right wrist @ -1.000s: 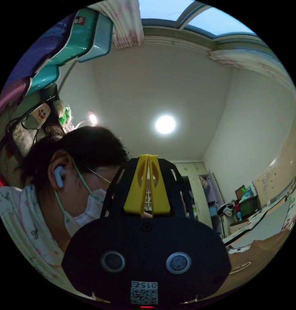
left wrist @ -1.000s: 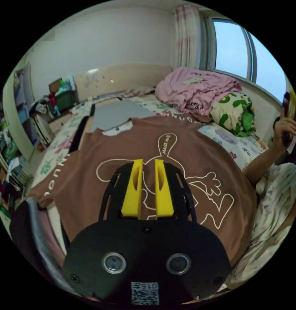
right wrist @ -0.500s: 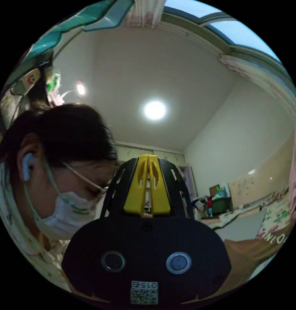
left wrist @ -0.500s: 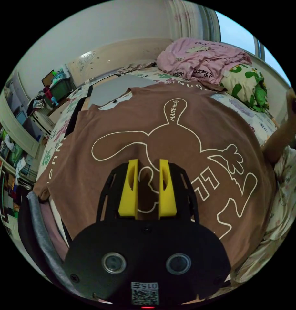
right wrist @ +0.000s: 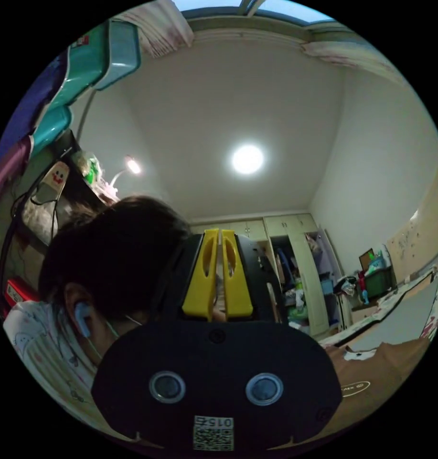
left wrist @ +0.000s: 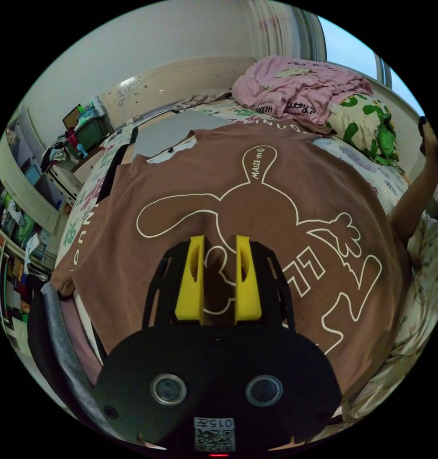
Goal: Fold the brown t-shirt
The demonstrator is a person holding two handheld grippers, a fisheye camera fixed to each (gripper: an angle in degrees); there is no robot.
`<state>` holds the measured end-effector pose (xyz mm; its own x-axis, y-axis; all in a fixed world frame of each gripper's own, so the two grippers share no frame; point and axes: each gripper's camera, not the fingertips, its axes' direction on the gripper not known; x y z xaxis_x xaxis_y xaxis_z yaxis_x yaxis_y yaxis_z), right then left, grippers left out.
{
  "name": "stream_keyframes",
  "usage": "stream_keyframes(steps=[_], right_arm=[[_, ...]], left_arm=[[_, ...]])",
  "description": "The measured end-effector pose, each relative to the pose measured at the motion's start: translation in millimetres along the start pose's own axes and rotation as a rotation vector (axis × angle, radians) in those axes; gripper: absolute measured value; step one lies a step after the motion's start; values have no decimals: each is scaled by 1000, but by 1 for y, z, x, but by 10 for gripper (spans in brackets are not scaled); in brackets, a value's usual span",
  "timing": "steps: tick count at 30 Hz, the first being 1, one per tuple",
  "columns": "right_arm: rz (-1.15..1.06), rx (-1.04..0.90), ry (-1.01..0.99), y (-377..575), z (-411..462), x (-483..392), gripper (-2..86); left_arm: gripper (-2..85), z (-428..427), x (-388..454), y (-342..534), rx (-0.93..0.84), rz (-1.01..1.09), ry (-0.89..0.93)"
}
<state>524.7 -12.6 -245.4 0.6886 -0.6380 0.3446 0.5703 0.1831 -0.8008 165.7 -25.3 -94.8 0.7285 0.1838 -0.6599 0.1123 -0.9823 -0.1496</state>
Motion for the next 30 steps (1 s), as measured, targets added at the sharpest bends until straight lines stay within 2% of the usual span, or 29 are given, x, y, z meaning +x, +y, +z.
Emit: stream_keyframes(steps=[14,21,30], right_arm=[[-100,241,-89,-51,-1,-59,-6],[-110,241,-95,-90,34,-82,-6],[-122,245,59,-159,96,-101,-7]], left_arm=[[104,-36,-17,12,0,6,-25],[104,-47,-24,19,0,7,-26],[101,-55,-34,26,-1,7,-18]])
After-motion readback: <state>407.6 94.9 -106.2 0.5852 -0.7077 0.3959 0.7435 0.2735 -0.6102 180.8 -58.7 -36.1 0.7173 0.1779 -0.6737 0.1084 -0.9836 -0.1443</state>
